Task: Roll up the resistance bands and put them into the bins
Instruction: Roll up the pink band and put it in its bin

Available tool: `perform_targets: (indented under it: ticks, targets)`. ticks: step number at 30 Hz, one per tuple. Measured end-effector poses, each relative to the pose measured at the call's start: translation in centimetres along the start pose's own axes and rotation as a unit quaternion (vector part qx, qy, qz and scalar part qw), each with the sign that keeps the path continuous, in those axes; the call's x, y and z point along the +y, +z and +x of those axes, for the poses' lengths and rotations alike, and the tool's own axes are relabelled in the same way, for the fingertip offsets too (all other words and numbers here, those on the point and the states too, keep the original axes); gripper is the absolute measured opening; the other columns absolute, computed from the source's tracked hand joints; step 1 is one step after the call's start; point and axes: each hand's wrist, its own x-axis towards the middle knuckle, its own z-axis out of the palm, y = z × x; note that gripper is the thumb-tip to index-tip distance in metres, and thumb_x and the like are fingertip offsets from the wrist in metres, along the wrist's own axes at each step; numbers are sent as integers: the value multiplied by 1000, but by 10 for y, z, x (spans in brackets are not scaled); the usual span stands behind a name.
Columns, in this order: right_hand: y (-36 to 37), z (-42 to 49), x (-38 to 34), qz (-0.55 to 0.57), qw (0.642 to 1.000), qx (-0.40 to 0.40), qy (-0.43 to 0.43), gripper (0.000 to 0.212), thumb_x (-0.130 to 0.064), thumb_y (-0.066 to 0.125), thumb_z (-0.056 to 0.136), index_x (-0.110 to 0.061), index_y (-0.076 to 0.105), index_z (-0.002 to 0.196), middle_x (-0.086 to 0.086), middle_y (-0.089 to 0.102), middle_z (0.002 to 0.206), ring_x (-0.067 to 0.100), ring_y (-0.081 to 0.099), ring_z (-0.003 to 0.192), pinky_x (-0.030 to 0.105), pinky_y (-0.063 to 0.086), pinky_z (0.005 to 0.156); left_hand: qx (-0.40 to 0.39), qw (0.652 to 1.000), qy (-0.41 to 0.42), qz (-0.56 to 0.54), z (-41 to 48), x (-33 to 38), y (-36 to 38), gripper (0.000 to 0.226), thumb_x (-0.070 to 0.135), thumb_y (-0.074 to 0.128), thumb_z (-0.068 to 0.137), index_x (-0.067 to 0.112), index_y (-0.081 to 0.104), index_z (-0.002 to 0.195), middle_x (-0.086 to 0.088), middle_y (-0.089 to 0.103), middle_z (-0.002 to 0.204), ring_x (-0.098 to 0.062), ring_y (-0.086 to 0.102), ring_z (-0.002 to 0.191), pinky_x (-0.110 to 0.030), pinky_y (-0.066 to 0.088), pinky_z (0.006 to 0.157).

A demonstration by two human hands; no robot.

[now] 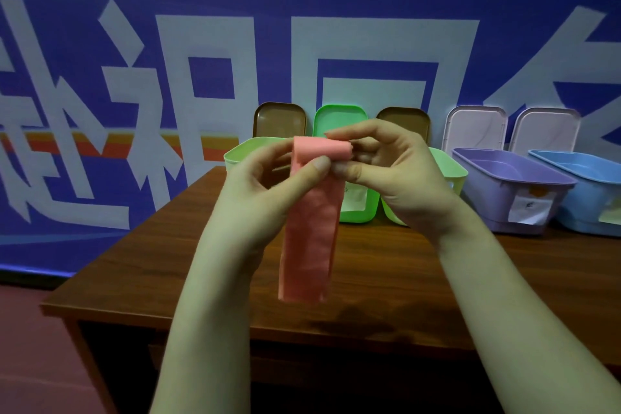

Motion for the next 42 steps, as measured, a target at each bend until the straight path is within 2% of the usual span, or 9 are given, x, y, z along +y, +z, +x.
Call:
perform_targets:
  ticks: [6, 12, 16, 19, 21, 25, 30, 35, 42]
  targets:
    - [0, 1, 6, 41, 999, 9, -23, 34, 15, 69, 67, -14, 75, 84, -1, 72, 92, 15, 69, 94, 26, 55, 85, 51, 998, -10, 25, 0, 1, 5, 35, 43, 65, 76, 28, 67, 109, 3, 74, 91, -7, 70, 85, -29, 60, 74]
    - [0, -2, 7, 23, 999, -6, -22, 44, 17, 63, 71, -21, 75, 89, -3, 70, 97, 14, 65, 99, 25, 52, 87, 69, 998, 14, 6, -2, 0, 9, 26, 20, 66, 85, 12, 68, 110, -4, 74, 90, -14, 72, 83, -31, 60, 71]
    - [-5, -2, -2, 21, 998, -44, 46, 42, -18, 65, 76, -28, 63, 116, -1, 63, 109, 21, 62, 101, 40, 52, 86, 62, 998, 7, -7, -1, 0, 7, 30, 21, 65, 86, 14, 65, 115, -2, 73, 96, -12, 71, 86, -24, 59, 68]
    - [1, -2, -5, -62, 994, -3, 93, 30, -47, 57, 89, -30, 62, 114, -1, 68, 107, 25, 65, 103, 47, 53, 86, 46, 999, 8, -3, -2, 2, 8, 30, 21, 62, 88, 14, 64, 117, -3, 73, 97, -11, 71, 87, -26, 59, 73]
    - [7, -3, -5, -103, 989, -1, 104, 39, -52, 41, 88, -28, 62, 112, 3, 70, 100, 22, 67, 93, 43, 54, 81, 38, 999, 18, 4, -2, 2, 10, 25, 20, 61, 89, 18, 64, 114, -2, 73, 95, -11, 71, 86, -26, 59, 72]
    - [10, -5, -6, -99, 991, -23, 92, 40, -47, 42, 84, -28, 60, 114, -15, 69, 90, -2, 64, 87, 16, 49, 76, 48, 998, 38, 3, -2, 0, 10, 26, 19, 64, 87, 21, 63, 112, 2, 71, 97, -8, 70, 90, -23, 58, 73]
    - [5, -5, -5, -29, 997, -12, 66, 25, -25, 59, 80, -18, 58, 104, 4, 71, 84, 18, 67, 77, 28, 55, 69, 50, 997, 63, -14, -3, 1, 9, 36, 11, 69, 81, 20, 60, 115, 2, 71, 96, -7, 69, 92, -22, 57, 74]
    - [1, -6, -6, 11, 999, -13, 38, 29, -10, 65, 76, -16, 59, 104, 6, 72, 94, 20, 68, 91, 32, 57, 81, 32, 998, 48, -34, -1, 0, 6, 51, 1, 70, 78, 18, 56, 124, 2, 65, 115, -8, 64, 106, -22, 55, 85]
    - [0, -6, -5, 8, 1000, -12, -3, 36, 13, 67, 73, -13, 62, 96, 5, 70, 94, 24, 66, 95, 35, 56, 85, 35, 999, -5, 5, -1, 1, 11, 35, 46, 63, 78, 29, 65, 108, 8, 71, 101, -5, 68, 94, -19, 57, 76]
